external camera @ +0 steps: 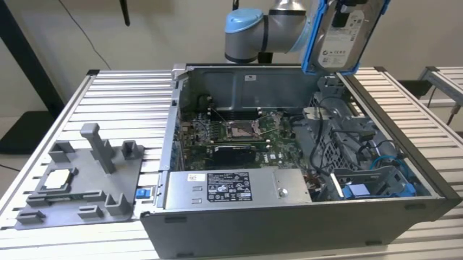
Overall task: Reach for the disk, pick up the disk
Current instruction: 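Pick up the disk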
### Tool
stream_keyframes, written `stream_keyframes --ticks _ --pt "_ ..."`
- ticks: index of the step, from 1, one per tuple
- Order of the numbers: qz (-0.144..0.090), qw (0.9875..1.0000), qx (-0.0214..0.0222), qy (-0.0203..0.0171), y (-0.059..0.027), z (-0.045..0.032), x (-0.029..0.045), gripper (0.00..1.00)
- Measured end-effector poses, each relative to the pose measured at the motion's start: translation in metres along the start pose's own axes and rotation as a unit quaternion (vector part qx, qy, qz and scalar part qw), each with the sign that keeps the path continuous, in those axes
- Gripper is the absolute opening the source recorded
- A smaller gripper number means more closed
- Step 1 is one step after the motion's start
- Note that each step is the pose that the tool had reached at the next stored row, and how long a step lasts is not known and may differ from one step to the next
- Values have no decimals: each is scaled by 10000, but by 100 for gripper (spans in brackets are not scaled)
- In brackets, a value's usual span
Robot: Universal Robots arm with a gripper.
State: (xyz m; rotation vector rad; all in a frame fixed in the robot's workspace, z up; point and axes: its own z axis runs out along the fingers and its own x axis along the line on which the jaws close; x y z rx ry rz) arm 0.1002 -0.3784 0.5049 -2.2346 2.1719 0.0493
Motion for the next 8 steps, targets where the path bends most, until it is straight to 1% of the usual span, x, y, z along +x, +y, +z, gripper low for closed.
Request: stream_keyframes --ticks 8 --pt "0 10000 -5 0 -9 -16 173 0"
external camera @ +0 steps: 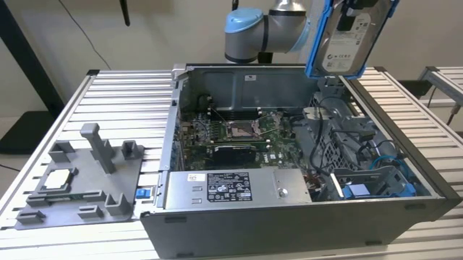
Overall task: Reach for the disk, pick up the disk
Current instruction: 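Pick up the disk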
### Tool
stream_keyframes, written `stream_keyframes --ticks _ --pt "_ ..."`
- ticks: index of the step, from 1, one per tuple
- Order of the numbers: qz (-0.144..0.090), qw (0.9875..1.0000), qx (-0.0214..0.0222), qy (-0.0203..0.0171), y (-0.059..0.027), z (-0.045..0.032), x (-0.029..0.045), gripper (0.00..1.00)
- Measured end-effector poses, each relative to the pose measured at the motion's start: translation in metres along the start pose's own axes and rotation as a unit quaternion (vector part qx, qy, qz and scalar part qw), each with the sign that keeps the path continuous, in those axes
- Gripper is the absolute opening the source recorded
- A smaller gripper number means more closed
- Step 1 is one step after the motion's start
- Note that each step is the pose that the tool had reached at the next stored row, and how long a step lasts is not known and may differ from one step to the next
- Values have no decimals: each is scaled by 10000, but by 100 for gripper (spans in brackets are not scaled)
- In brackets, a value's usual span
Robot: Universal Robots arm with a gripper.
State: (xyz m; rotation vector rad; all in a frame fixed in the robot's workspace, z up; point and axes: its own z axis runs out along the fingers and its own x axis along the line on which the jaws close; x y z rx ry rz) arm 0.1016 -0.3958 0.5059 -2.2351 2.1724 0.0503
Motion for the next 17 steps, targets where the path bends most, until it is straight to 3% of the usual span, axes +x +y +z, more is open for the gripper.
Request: stream_keyframes --ticks 17 --pt "1 10000 -13 -1 -26 -23 379 0"
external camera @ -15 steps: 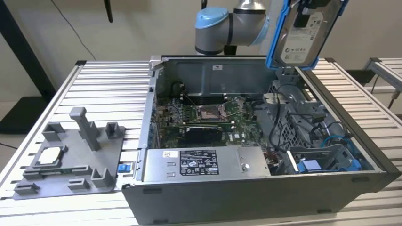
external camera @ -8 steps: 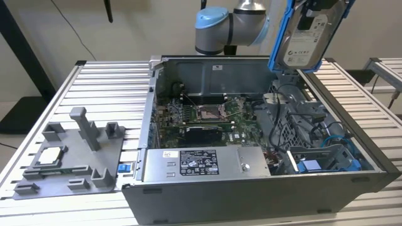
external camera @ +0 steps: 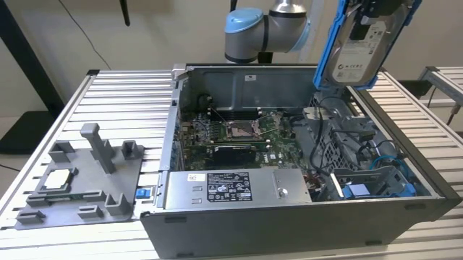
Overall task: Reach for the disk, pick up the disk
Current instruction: 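Pick up the disk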
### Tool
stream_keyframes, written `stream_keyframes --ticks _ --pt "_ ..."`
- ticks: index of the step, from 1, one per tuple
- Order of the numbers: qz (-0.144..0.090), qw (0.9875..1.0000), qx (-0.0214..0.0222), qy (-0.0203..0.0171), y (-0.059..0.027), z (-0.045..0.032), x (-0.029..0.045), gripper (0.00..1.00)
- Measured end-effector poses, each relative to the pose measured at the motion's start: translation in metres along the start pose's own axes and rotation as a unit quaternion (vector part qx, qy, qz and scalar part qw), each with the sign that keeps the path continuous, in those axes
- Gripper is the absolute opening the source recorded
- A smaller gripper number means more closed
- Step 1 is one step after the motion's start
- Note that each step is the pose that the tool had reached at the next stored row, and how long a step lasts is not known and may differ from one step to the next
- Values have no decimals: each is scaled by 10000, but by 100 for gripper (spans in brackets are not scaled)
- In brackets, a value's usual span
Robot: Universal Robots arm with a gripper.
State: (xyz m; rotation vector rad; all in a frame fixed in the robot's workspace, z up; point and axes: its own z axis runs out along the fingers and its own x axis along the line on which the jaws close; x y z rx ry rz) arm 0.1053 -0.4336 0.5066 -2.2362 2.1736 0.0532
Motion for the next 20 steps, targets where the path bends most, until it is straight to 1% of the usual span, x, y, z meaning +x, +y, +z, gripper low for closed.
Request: stream_keyframes --ticks 8,20 --pt "1 10000 -5 0 -7 -10 207 0" --pt "1 10000 -9 0 -11 -25 564 0"
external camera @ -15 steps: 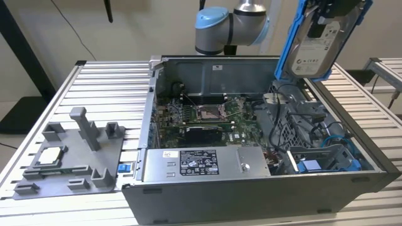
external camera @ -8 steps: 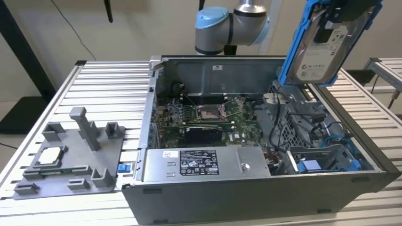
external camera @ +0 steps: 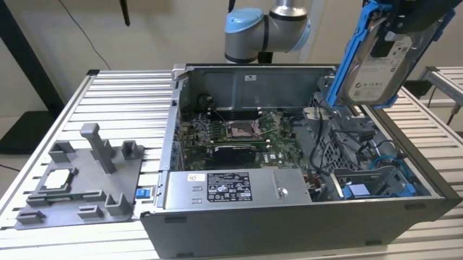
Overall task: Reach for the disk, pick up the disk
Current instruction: 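Pick up the disk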
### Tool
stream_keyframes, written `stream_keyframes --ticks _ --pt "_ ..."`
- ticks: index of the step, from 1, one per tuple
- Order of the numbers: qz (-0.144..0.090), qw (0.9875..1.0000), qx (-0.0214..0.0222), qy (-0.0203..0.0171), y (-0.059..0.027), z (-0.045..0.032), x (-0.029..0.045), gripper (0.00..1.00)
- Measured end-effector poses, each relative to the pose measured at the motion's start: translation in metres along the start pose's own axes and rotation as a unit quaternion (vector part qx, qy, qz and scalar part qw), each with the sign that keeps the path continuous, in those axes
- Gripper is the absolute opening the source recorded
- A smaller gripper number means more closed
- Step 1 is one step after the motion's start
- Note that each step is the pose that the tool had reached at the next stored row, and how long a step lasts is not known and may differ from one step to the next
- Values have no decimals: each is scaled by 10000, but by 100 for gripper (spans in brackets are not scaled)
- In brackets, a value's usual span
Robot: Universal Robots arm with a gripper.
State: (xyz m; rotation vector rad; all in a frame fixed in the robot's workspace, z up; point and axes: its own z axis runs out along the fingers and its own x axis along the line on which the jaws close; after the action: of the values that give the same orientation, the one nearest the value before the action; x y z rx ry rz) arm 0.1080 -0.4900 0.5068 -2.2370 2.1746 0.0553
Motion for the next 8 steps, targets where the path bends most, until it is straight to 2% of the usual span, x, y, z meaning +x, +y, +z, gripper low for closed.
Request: stream_keyframes --ticks 8 --pt "0 10000 0 0 7 -9 243 0"
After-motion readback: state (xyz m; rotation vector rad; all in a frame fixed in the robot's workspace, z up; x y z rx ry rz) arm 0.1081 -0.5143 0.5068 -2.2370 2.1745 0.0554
